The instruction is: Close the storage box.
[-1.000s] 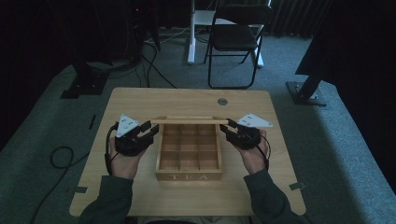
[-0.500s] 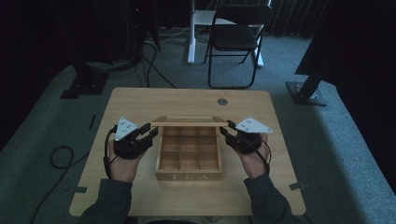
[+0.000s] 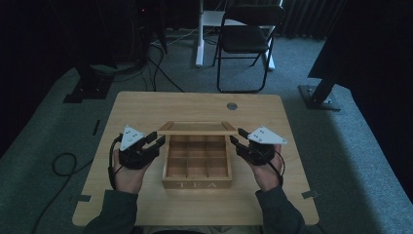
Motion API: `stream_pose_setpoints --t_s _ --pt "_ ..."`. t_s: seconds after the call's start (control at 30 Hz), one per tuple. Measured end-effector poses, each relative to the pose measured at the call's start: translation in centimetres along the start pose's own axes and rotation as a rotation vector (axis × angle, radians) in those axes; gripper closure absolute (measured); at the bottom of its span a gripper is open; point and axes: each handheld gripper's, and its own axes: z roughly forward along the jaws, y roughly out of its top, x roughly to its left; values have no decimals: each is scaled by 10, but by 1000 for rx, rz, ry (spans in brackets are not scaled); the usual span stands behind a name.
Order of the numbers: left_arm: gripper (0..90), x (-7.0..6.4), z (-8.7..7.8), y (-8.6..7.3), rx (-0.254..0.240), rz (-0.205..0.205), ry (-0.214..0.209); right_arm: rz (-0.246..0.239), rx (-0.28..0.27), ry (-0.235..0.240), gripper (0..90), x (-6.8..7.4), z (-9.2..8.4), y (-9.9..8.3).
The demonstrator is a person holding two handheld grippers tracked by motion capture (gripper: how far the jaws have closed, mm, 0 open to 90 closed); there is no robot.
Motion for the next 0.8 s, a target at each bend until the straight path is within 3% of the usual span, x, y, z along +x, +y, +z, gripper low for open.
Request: stream_pose_setpoints --t_s 0.8 --pt "606 -1 -2 -27 39 -23 -2 15 44 14 559 13 -2 -17"
